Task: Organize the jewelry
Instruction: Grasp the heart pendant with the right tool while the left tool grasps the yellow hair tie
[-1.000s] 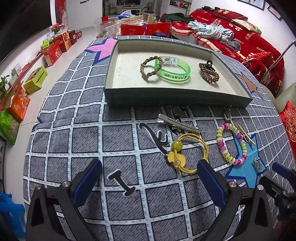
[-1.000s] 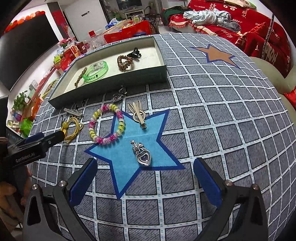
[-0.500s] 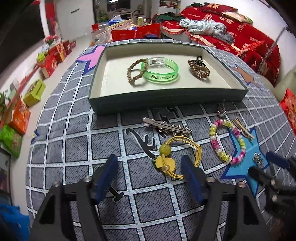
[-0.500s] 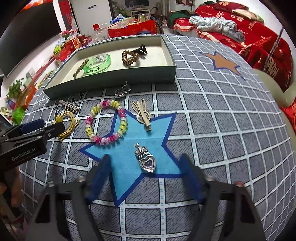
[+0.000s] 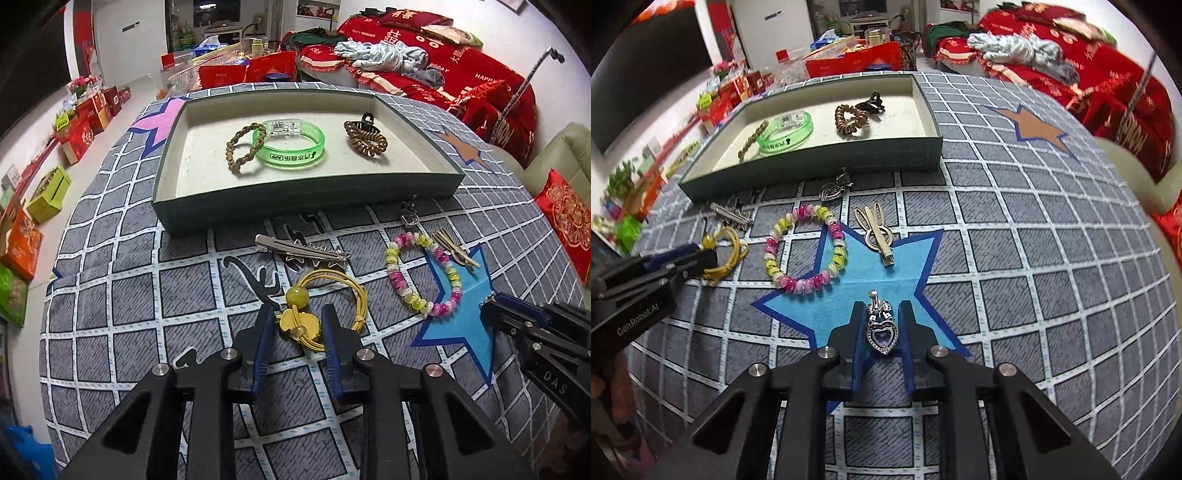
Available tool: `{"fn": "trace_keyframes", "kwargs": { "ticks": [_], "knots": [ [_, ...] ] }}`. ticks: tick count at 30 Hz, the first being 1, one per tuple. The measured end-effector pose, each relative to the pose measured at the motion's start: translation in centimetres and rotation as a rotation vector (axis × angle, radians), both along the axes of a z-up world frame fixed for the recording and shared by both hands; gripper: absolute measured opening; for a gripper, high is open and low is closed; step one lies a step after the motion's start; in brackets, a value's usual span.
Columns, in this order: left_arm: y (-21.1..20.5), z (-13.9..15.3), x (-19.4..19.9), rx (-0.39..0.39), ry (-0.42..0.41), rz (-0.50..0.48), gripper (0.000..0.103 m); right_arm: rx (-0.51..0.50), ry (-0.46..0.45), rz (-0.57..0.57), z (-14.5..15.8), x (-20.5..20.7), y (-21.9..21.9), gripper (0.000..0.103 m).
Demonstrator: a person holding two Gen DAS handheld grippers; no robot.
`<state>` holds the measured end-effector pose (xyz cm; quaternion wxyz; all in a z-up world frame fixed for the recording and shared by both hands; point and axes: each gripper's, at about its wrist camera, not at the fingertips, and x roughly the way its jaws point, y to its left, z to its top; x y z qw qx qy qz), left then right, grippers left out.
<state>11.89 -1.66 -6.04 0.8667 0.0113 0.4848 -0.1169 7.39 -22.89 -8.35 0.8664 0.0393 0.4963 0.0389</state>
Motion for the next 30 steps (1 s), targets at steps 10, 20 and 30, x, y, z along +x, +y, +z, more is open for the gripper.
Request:
{"fn": "trace_keyframes", "kwargs": {
  "ticks": [10,20,30],
  "knots": [
    [0.7,2.0,-0.5,-0.045,-0.029,-0.016,0.043,0.083,-0.038,-0.025,2.1,-0.5,-1.3,0.019],
    [1.0,5.4,0.3,-0.098,-0.09,-0.042,0.04,0.181,-0.068,-0.048,4.3,1.5,-1.7,0.019],
    [2.1,7.4,4.0,-0.141,-0.112,-0.046,0.027,0.202,-0.099,-0.022,6.3,5.4,-0.3,0.019]
  ]
}}
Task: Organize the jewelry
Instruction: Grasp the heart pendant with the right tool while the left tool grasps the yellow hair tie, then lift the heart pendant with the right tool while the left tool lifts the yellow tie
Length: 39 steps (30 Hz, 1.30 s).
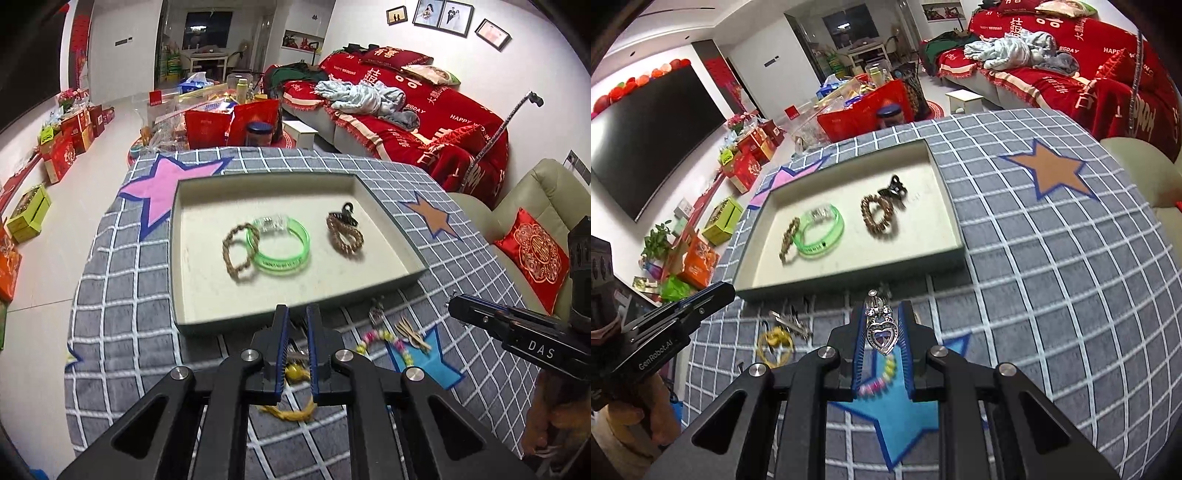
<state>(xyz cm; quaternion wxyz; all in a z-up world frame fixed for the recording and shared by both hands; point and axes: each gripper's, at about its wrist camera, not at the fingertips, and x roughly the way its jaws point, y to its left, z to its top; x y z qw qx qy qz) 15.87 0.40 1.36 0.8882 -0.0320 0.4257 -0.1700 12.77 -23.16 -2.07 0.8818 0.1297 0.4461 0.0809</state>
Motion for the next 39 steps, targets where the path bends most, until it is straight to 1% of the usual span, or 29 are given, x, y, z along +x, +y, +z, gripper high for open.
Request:
{"fn": "trace_keyframes", "kwargs": {
  "ticks": [4,6,11,12,13,14,15,16,17,21,24,27,31,32,33,36,38,39],
  "knots": [
    [0.3,-0.6,-0.3,0.04,-0.003,0.004,0.027,0.012,0.009,0.014,-0.5,0.3,0.5,0.019],
    [0.4,-1.4,-0.7,0.064,0.012,0.014,0.027,0.02,0.023,0.018,-1.2,0.2,0.6,0.019],
    [0.5,-3.0,-2.0,0.081,0.041,0.039,0.027,0.032,0.039,0.014,-2.0,-0.7,0.2,0.019],
    [0.5,-3.3,-2.3,0.085,0.043,0.035,0.029,0.035,0.041,0.011,-2.0,-1.0,0.0,0.019],
    [0.4,-3.5,-2.5,0.095,0.039,0.031,0.057,0.04,0.042,0.005,-2.1,-1.2,-0.2,0.019],
    [0.4,-3.7,-2.8,0.111,0.031,0.031,0.083,0.043,0.043,0.002,-2.1,-1.3,-0.4,0.019],
    [0.5,-3.8,-3.0,0.12,0.019,0.045,0.103,0.046,0.043,-0.002,-2.1,-1.5,-0.6,0.019],
    [0.8,-3.6,-3.6,0.119,-0.017,0.065,0.103,0.048,0.043,-0.007,-2.1,-1.7,-0.8,0.019],
    [0.8,-3.6,-3.8,0.125,-0.024,0.06,0.103,0.05,0.043,-0.011,-2.1,-1.9,-1.0,0.019],
    [0.9,-4.6,-3.4,0.182,-0.002,0.065,0.103,0.068,0.054,-0.017,-2.5,-2.1,-1.2,0.019],
    [1.4,-6.2,-2.3,0.204,0.044,0.07,0.103,0.068,0.056,-0.006,-2.6,-2.2,-0.8,0.019],
    [1.6,-7.2,-1.5,0.196,0.079,0.039,0.103,0.062,0.055,0.008,-2.6,-2.3,-0.4,0.019],
    [1.0,-7.8,-1.0,0.219,0.086,-0.009,0.103,0.061,0.057,0.013,-2.6,-2.4,-0.1,0.019],
    [0.7,-8.0,-0.9,0.217,0.091,-0.028,0.101,0.06,0.057,0.013,-2.6,-2.4,-0.1,0.019],
    [0.4,-8.1,-0.8,0.222,0.095,-0.042,0.095,0.06,0.058,0.013,-2.6,-2.4,-0.1,0.019],
    [-0.3,-8.3,-0.7,0.236,0.089,-0.069,0.093,0.061,0.061,0.013,-2.6,-2.4,-0.1,0.019],
    [-0.7,-8.2,-0.6,0.233,0.087,-0.081,0.09,0.064,0.062,0.011,-2.7,-2.5,-0.2,0.019],
    [-0.8,-8.2,-0.6,0.233,0.086,-0.087,0.087,0.064,0.062,0.01,-2.7,-2.5,-0.2,0.019]
  ]
}}
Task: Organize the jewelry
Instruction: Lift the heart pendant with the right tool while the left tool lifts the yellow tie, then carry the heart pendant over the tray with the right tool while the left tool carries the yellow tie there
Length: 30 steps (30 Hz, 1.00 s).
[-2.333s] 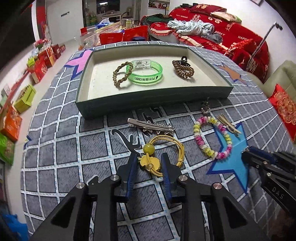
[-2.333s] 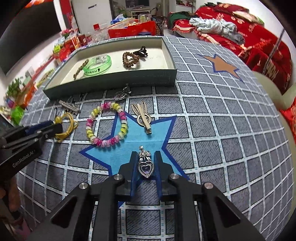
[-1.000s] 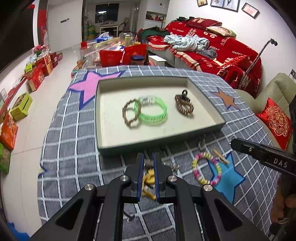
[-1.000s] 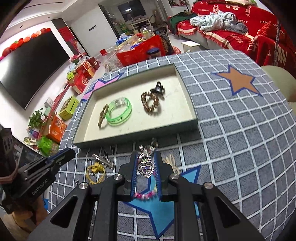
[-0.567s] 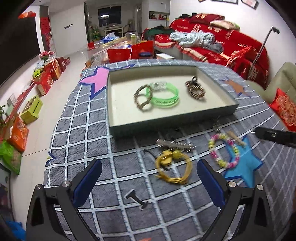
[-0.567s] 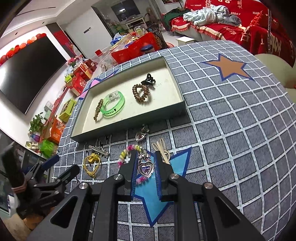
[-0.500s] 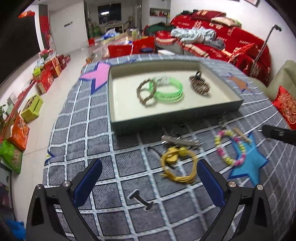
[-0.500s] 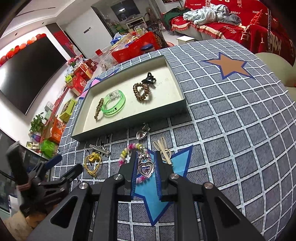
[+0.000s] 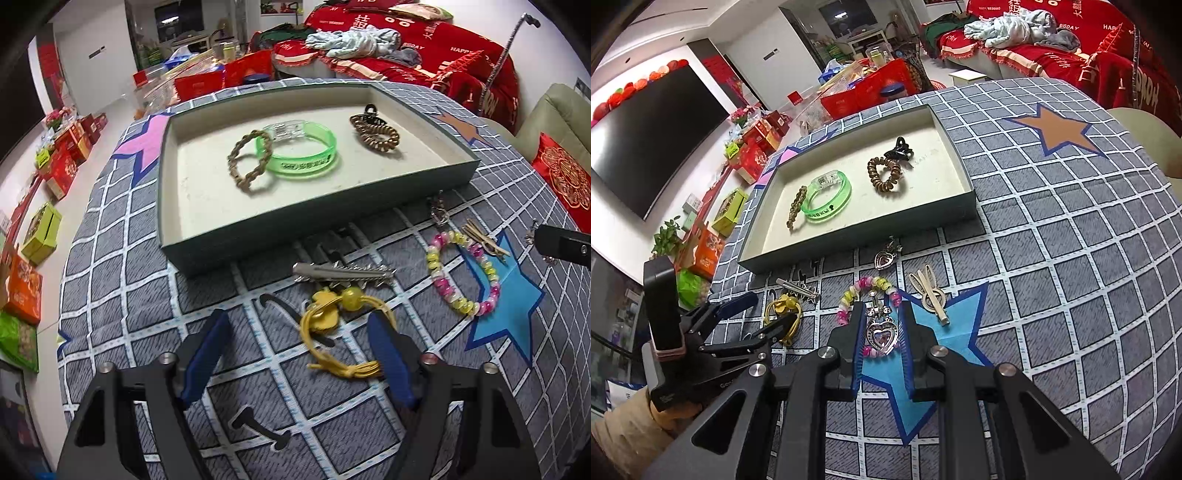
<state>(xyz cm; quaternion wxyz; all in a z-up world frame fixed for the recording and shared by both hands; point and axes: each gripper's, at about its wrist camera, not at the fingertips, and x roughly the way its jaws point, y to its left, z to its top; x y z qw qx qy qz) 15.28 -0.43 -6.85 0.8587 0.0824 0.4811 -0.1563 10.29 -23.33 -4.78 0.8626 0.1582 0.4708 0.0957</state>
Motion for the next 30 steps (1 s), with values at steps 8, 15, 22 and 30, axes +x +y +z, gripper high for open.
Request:
{"fn": "trace_keyframes", "kwargs": {
  "ticks": [8,15,22,30],
  "knots": [
    [-1.5,0.6,-0.9,-0.012,-0.005,-0.095,0.035,0.005,-0.006,-0.005,0.1,-0.3,0.0,0.019],
    [-0.8,1.9,-1.9,-0.07,-0.019,-0.072,0.035,0.007,-0.022,0.001,0.8,-0.3,0.1,0.019],
    [-0.2,5.8,-1.3,-0.15,-0.08,-0.055,0.035,0.016,-0.044,0.01,1.9,1.2,0.5,0.019],
    [0.0,8.2,2.5,-0.164,-0.146,-0.038,0.035,0.032,-0.065,0.034,2.8,5.6,1.7,0.019]
  ]
}}
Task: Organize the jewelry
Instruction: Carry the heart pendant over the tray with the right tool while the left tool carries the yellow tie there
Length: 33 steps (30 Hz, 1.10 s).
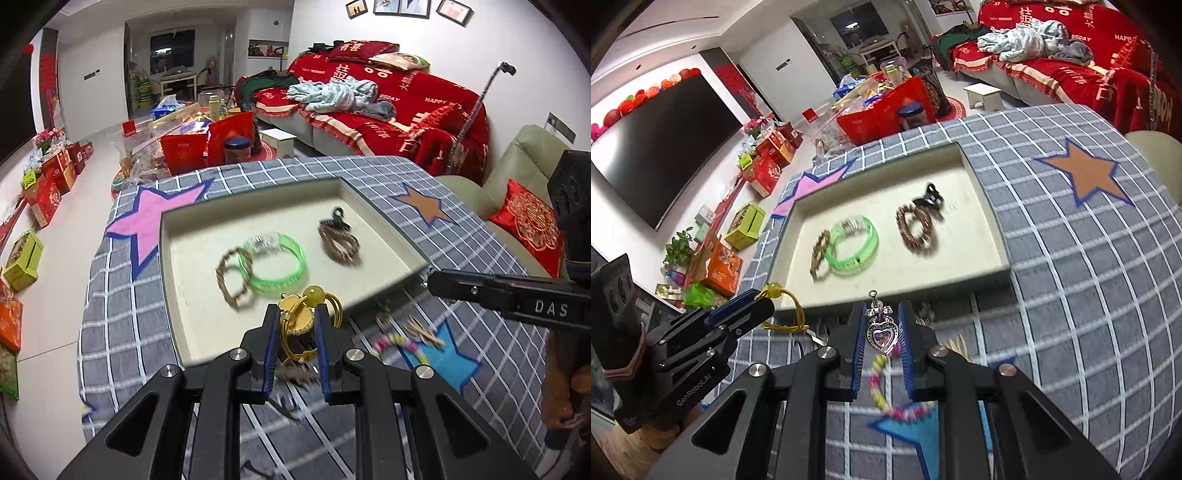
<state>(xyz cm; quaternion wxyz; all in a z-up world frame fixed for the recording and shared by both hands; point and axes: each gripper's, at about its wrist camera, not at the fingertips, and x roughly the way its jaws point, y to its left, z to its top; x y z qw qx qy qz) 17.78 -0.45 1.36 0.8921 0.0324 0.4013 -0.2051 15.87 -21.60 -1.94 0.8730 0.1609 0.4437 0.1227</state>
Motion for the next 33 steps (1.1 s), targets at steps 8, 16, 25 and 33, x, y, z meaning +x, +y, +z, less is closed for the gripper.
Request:
{"fn": "trace_keyframes", "kwargs": {
  "ticks": [8,16,25,33],
  "knots": [
    [0.5,-2.0,4.7,0.015,0.046,0.025,0.035,-0.031,0.035,0.019,-1.5,4.9,1.6,0.019],
    [0.8,-4.8,7.0,0.052,0.129,0.009,0.035,-0.031,0.132,0.021,-5.0,8.8,2.5,0.019],
    [0.1,-6.9,8.3,0.091,0.185,-0.006,0.035,-0.092,0.144,0.007,-6.7,10.7,2.5,0.019],
    [-0.8,-7.4,10.2,0.11,0.17,0.035,0.035,-0.153,0.118,-0.053,-6.3,12.3,1.5,0.019]
  ]
}}
